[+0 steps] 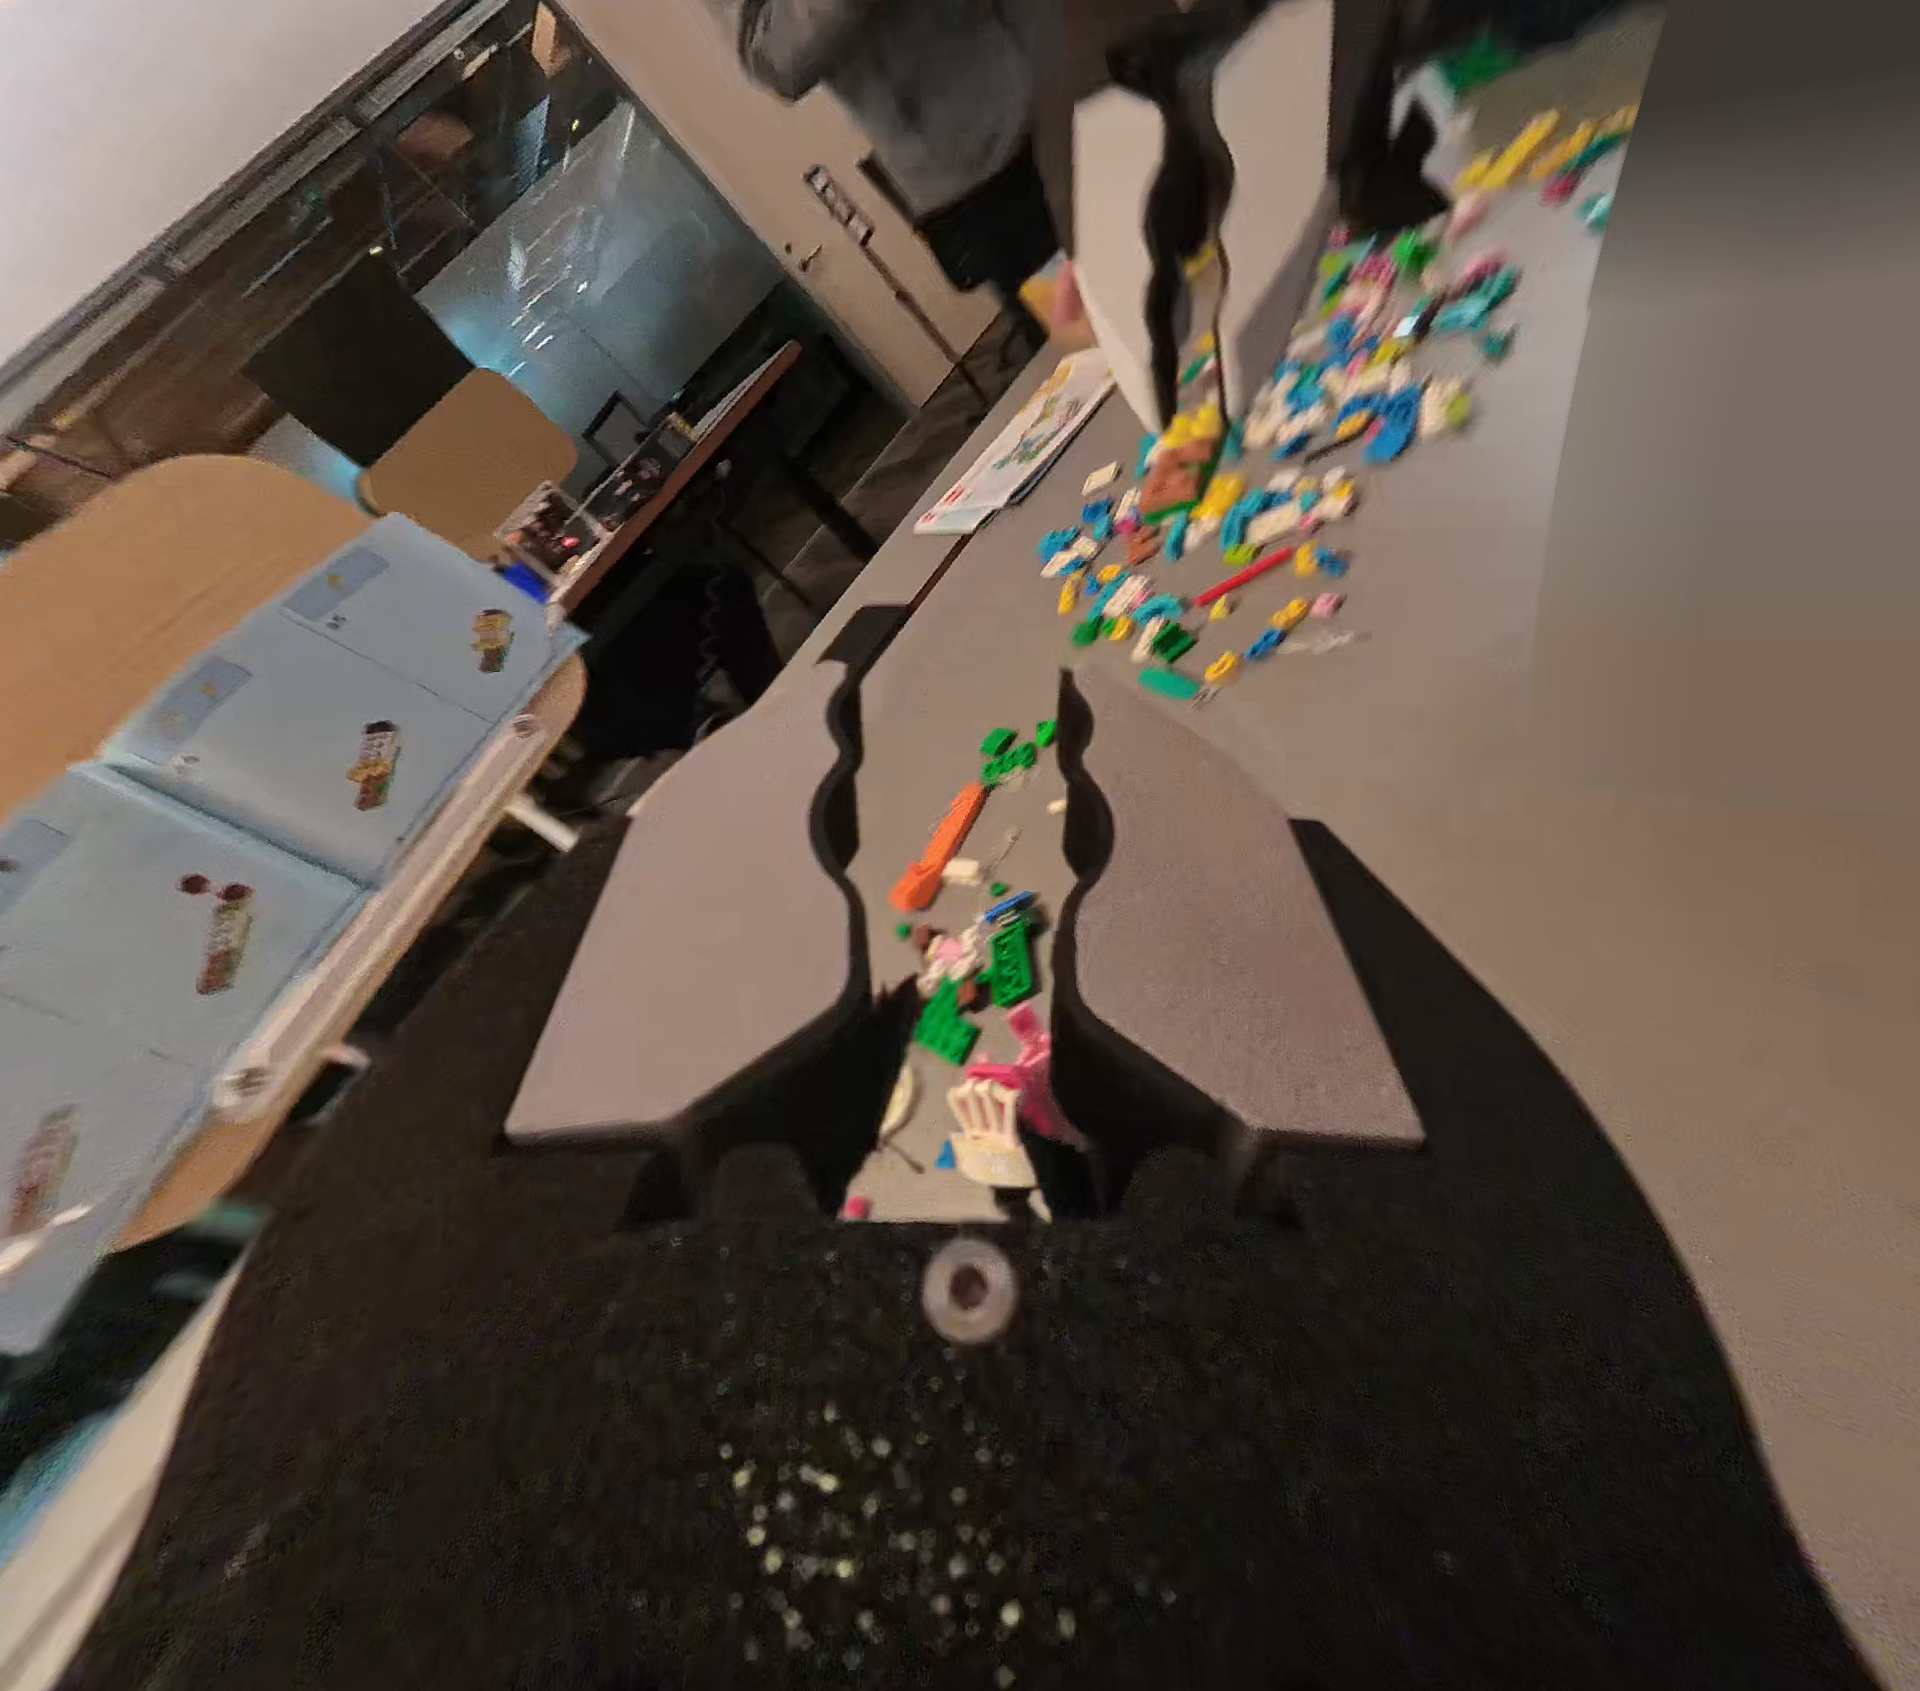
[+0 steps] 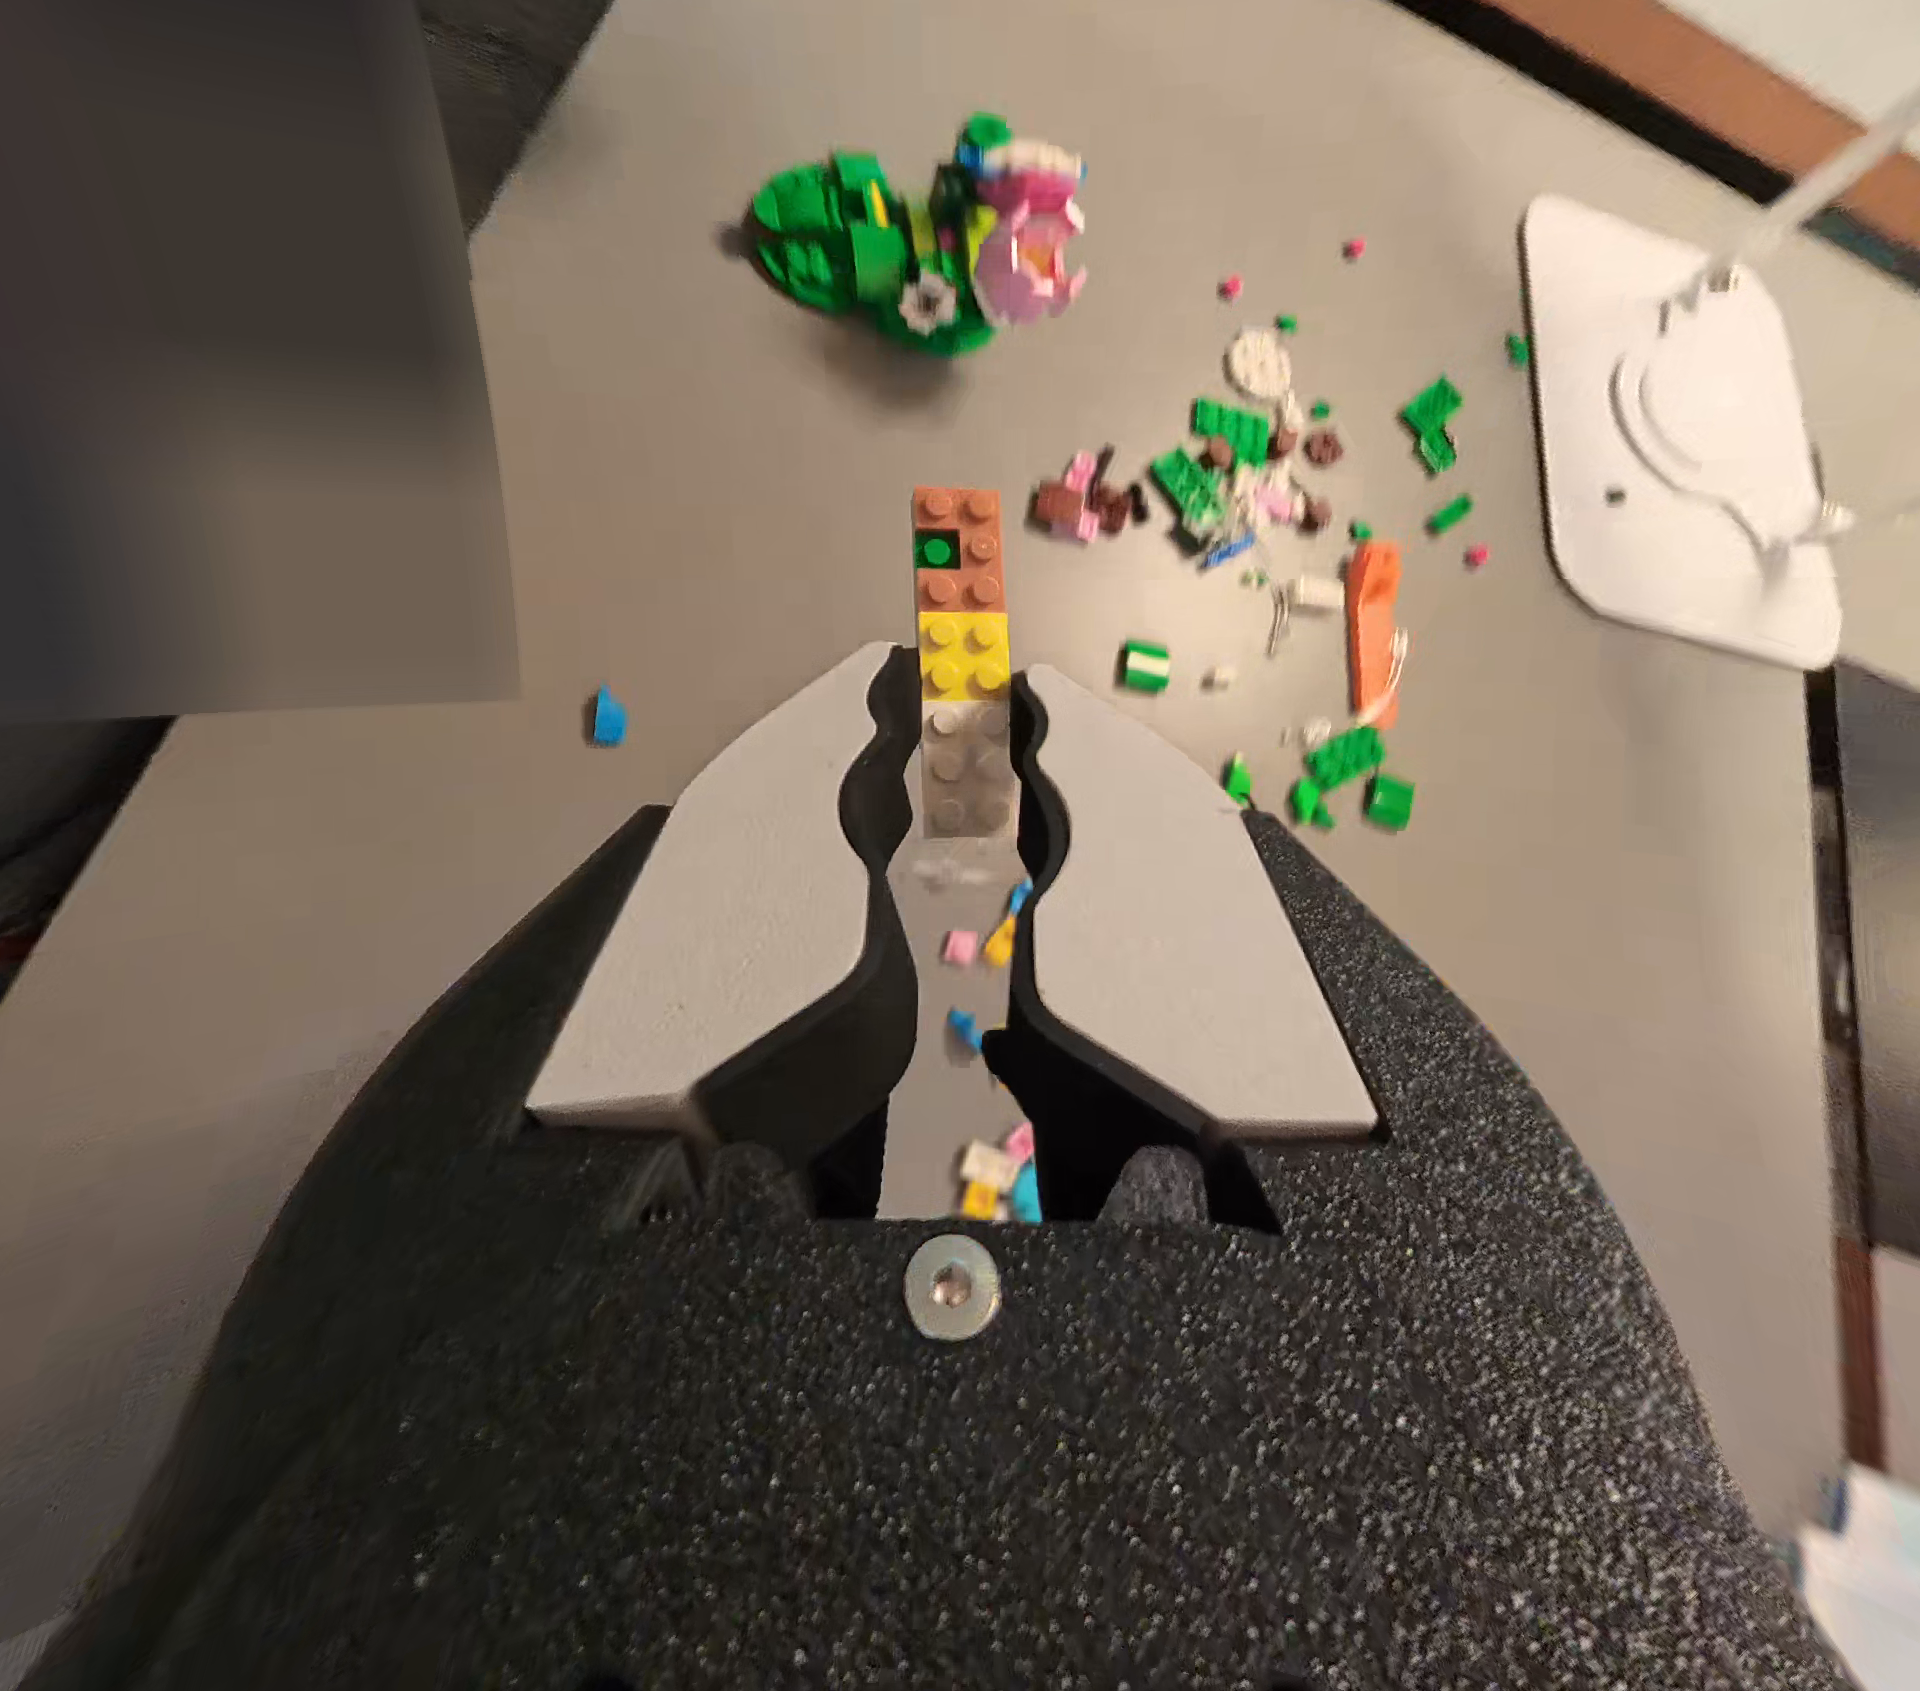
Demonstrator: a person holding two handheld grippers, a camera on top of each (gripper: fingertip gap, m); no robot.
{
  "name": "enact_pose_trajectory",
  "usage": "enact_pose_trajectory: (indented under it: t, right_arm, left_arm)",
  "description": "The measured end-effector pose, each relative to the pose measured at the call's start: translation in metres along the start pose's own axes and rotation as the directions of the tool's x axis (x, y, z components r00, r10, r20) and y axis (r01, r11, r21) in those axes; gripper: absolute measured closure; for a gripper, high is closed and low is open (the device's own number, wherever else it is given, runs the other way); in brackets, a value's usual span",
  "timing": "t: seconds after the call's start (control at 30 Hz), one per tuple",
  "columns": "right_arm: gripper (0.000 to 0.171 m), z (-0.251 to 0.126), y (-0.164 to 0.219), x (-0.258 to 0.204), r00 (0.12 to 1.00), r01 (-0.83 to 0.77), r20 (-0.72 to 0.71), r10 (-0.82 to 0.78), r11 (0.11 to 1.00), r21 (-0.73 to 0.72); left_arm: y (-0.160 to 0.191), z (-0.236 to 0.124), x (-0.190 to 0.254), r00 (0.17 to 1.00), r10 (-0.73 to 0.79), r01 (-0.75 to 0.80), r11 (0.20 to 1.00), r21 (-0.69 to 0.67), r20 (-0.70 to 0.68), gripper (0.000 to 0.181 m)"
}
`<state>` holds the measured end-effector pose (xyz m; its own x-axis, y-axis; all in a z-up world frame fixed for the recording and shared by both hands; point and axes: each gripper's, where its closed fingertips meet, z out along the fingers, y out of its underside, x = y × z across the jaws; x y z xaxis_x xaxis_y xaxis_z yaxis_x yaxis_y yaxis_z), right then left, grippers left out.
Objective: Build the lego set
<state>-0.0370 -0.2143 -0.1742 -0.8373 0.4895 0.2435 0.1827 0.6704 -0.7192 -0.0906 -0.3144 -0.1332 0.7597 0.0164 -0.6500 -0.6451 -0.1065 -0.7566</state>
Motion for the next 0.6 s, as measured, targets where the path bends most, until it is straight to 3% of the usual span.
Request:
enact_pose_trajectory:
  t: [0.03,0.17,0.27,0.33,0.43,0.6]
  right_arm:
    - [0.155,0.002,-0.012,0.004,1.000,0.012,0.028,-0.012,1.000,0.004]
    - [0.155,0.016,-0.045,0.013,0.990,0.033,0.136,-0.033,0.999,0.002]
    - [0.159,0.028,-0.054,0.016,0.982,0.060,0.182,-0.054,0.998,-0.024]
    - [0.161,0.034,-0.057,0.018,0.979,0.066,0.195,-0.059,0.997,-0.027]
    - [0.162,0.041,-0.047,0.023,0.982,0.048,0.187,-0.036,0.997,-0.056]
    - [0.156,0.048,0.002,0.027,0.993,0.008,0.113,0.012,0.985,-0.175]
  left_arm:
    - [0.004,0.005,-0.001,0.996,0.082,-0.080,0.995,-0.054,0.033,0.140]
    - [0.003,0.022,-0.002,0.878,0.456,-0.422,0.881,-0.216,0.147,0.132]
    - [0.001,0.034,0.009,0.798,0.592,-0.553,0.795,-0.249,0.117,0.133]
    - [0.009,0.039,0.015,0.800,0.597,-0.560,0.781,-0.276,0.065,0.134]
    - [0.023,0.034,0.010,0.858,0.511,-0.472,0.825,-0.309,0.054,0.139]
    - [0.033,0.020,0.019,0.918,0.395,-0.371,0.875,-0.312,0.017,0.148]
